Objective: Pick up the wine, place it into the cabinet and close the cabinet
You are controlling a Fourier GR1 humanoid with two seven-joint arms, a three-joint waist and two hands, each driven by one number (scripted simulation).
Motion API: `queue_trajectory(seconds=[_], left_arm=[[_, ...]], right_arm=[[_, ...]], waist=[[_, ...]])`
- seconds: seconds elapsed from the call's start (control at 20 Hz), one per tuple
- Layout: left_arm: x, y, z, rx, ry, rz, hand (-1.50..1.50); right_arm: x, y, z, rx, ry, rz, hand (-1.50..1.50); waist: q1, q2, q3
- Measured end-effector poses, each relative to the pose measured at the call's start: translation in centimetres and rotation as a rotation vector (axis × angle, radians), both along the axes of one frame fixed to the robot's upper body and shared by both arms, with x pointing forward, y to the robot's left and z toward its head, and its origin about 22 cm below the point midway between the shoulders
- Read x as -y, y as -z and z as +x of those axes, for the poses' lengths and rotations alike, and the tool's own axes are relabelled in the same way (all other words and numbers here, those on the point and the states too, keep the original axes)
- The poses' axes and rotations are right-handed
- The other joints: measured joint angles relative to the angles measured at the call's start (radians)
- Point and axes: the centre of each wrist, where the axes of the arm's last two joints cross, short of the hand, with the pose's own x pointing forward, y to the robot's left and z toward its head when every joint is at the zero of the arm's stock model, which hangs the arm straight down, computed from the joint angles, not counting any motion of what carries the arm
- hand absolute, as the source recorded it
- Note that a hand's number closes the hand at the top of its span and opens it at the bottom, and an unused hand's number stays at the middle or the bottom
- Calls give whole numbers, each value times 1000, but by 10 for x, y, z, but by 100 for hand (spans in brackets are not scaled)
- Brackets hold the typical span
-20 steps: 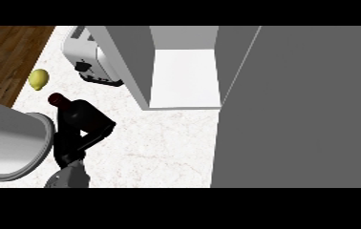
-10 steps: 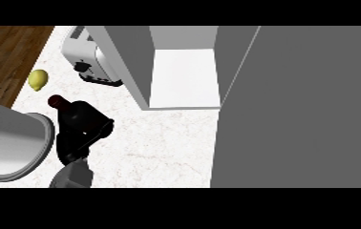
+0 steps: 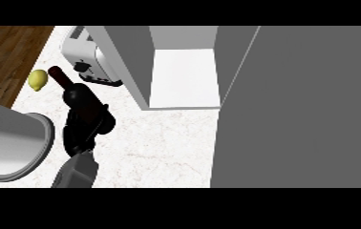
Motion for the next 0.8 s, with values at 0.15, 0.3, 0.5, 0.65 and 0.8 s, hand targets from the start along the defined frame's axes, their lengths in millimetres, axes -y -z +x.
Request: queue_trajectory(seconds=[0.15, 0.3, 0.5, 0.65, 0.8], left_arm=[[-1, -2, 6, 2, 11, 25, 150], [4, -6, 16, -3, 10, 58, 150], [9, -8, 20, 12, 10, 100, 150], [13, -14, 26, 48, 25, 127, 150], [16, -7, 12, 105, 135, 124, 150]], right_arm=[[1, 3, -1, 2, -3, 3, -150], [2, 3, 0, 3, -1, -2, -150], [3, 5, -1, 2, 1, -2, -150], [2, 5, -1, -6, -1, 3, -150], [0, 4, 0, 7, -4, 16, -150]], waist=[[0, 1, 0], [0, 1, 0], [2, 0, 0], [5, -1, 1], [11, -4, 1]])
